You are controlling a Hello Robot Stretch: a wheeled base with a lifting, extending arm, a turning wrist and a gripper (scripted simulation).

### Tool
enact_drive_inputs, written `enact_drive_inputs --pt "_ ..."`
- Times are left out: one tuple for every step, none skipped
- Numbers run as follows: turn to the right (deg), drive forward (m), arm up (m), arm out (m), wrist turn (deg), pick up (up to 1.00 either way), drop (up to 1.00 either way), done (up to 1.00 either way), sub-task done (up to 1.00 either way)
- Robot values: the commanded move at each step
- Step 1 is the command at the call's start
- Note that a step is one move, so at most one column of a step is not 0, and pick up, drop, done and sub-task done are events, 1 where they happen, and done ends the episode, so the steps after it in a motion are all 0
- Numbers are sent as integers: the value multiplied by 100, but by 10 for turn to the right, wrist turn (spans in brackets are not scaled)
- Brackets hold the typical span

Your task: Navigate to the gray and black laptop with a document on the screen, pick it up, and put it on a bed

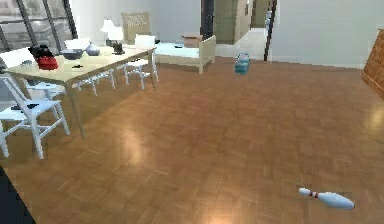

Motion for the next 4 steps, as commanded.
enact_drive_inputs --pt "270 0 0 0 0 0 0 0 0" --pt "0 35 0 0 0 0 0 0 0" --pt "-270 0 0 0 0 0 0 0 0" --pt "0 30 0 0 0 0 0 0 0"
